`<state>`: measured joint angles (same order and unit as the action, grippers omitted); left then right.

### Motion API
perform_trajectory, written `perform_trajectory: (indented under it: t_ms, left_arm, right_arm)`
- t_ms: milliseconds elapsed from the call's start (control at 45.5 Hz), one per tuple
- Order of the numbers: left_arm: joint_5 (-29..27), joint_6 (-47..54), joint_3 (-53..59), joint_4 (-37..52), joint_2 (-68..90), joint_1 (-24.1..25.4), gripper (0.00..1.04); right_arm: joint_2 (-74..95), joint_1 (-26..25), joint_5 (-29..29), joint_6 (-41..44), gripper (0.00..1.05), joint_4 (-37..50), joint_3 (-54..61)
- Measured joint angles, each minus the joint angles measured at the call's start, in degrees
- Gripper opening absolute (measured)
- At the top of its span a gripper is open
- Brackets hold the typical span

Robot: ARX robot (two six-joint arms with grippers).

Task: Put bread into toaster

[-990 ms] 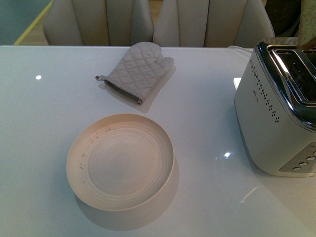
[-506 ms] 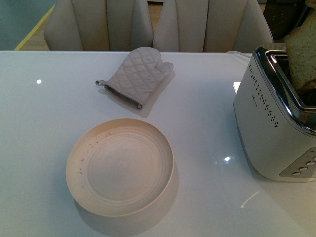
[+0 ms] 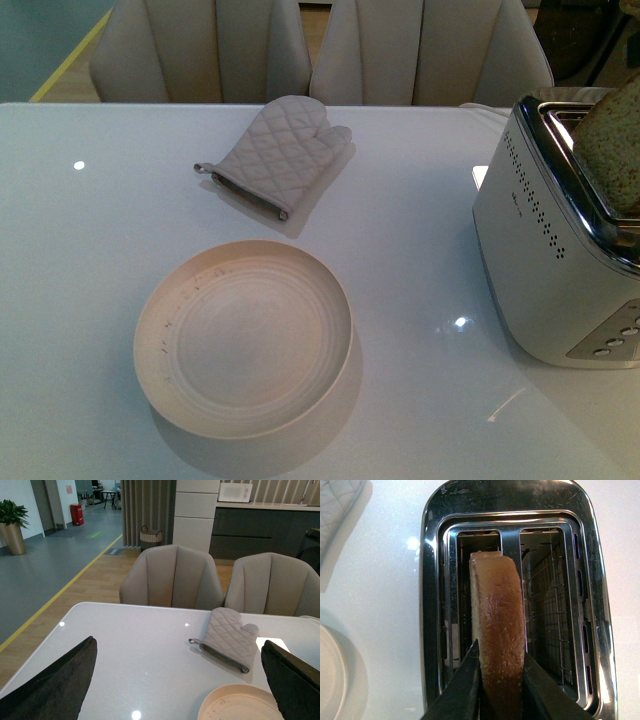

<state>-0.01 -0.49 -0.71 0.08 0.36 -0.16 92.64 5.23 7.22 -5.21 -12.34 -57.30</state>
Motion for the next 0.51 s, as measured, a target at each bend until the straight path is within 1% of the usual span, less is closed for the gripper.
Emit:
perform_trajectory:
  t_ms: [88, 132, 176, 264, 286, 352, 374, 396, 440, 462, 484, 506]
  left_arm:
    - [0.02, 0.0, 0.0, 0.0, 0.0, 0.0, 0.98]
    - [0.0, 0.0, 0.0, 0.0, 0.0, 0.0, 0.98]
    - [0.0, 0.0, 0.0, 0.0, 0.0, 0.0, 0.98]
    - [0.0, 0.0, 0.0, 0.0, 0.0, 0.0, 0.98]
    - [0.0, 0.0, 0.0, 0.0, 0.0, 0.0, 0.98]
    - [0.0, 0.0, 0.0, 0.0, 0.0, 0.0, 0.98]
    - [0.02, 0.0, 0.0, 0.0, 0.0, 0.0, 0.98]
    - [0.0, 0.0, 0.0, 0.0, 0.0, 0.0, 0.98]
    - [0.0, 0.0, 0.0, 0.0, 0.0, 0.0, 0.98]
    - [0.02, 0.0, 0.0, 0.0, 0.0, 0.0, 0.98]
    - [0.02, 0.0, 0.0, 0.0, 0.0, 0.0, 0.98]
    - [0.04, 0.0, 0.0, 0.0, 0.0, 0.0, 0.98]
  right_arm:
    - [-1.55, -0.07, 1.9, 0.09, 0.37, 4.48, 2.4]
    - [-3.28, -0.17, 3.02, 0.28, 0.44, 6.36, 3.61]
    - [-6.95, -0.55, 3.76, 0.35, 0.55, 8.94, 5.46]
    - [-15.52, -1.4, 4.68, 0.72, 0.72, 12.52, 8.94]
    - [-17.57, -1.66, 4.79, 0.7, 0.75, 12.9, 9.7]
    - [-25.9, -2.29, 5.7, 0.74, 0.91, 13.86, 12.76]
    - [-27.04, -2.38, 5.73, 0.74, 0.94, 13.94, 12.92]
    - [-27.82, -2.47, 5.95, 0.72, 0.97, 13.99, 12.94]
    - [-28.7, -2.6, 6.05, 0.76, 0.97, 14.21, 12.94]
    - [-29.07, -2.99, 4.66, 1.2, 0.95, 15.89, 13.53]
    - [-29.48, -3.89, 0.35, 2.1, 0.9, 21.81, 15.82]
    - [-29.73, -4.24, -2.1, 2.54, 0.86, 26.1, 17.75]
